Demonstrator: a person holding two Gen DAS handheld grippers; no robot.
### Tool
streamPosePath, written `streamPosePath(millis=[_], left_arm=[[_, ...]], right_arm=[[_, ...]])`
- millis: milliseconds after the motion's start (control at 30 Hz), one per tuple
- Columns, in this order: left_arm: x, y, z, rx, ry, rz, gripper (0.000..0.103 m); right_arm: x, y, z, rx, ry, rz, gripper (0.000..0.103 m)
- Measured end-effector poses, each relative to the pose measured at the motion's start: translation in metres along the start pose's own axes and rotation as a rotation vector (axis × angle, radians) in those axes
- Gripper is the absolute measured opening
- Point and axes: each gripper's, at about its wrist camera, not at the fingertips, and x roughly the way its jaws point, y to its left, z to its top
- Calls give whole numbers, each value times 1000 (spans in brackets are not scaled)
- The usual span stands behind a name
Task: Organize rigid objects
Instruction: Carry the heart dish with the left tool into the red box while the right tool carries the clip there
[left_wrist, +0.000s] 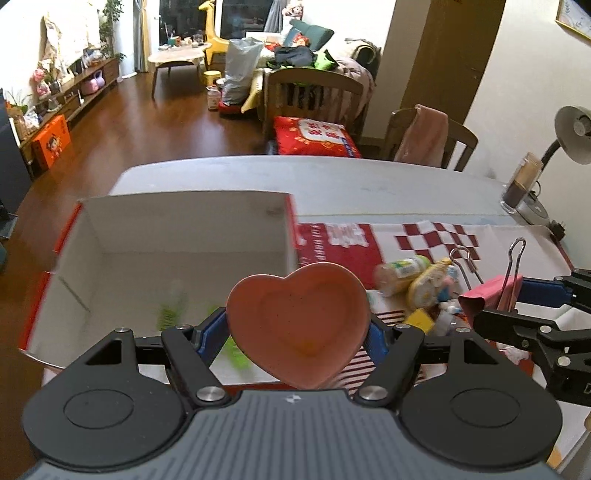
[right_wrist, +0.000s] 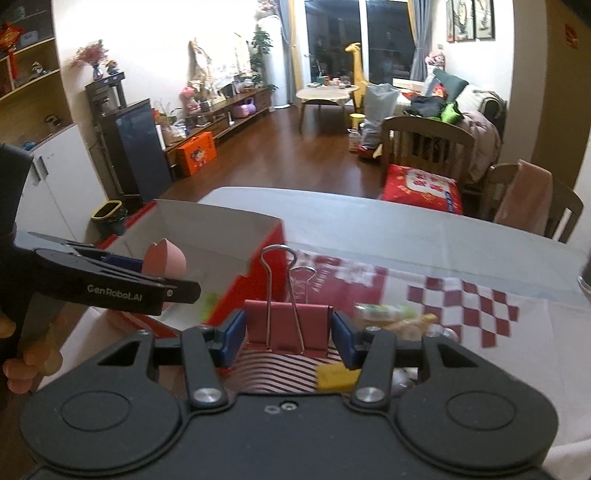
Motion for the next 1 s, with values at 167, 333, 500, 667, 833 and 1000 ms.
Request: streamPosePath(millis=[167,333,500,667,833,1000], left_arm=[[-6,40,3,-3,2,29,74],[-5,79,5,-4,16,60,74],[4,111,8,6,40,75,74],[24,142,9,13,85,86,74],[53,160,15,33,147,90,74],[83,168,23,53,200,91,74]], right_arm=[[17,29,11,-19,11,10,51],[40,54,19,-23,38,23,51],[68,78,27,-33,73,25,51],[95,95,31,-44,107,22,51],[132,108,31,-67,166,4,51],[162,122,27,-101,209,-6,51]])
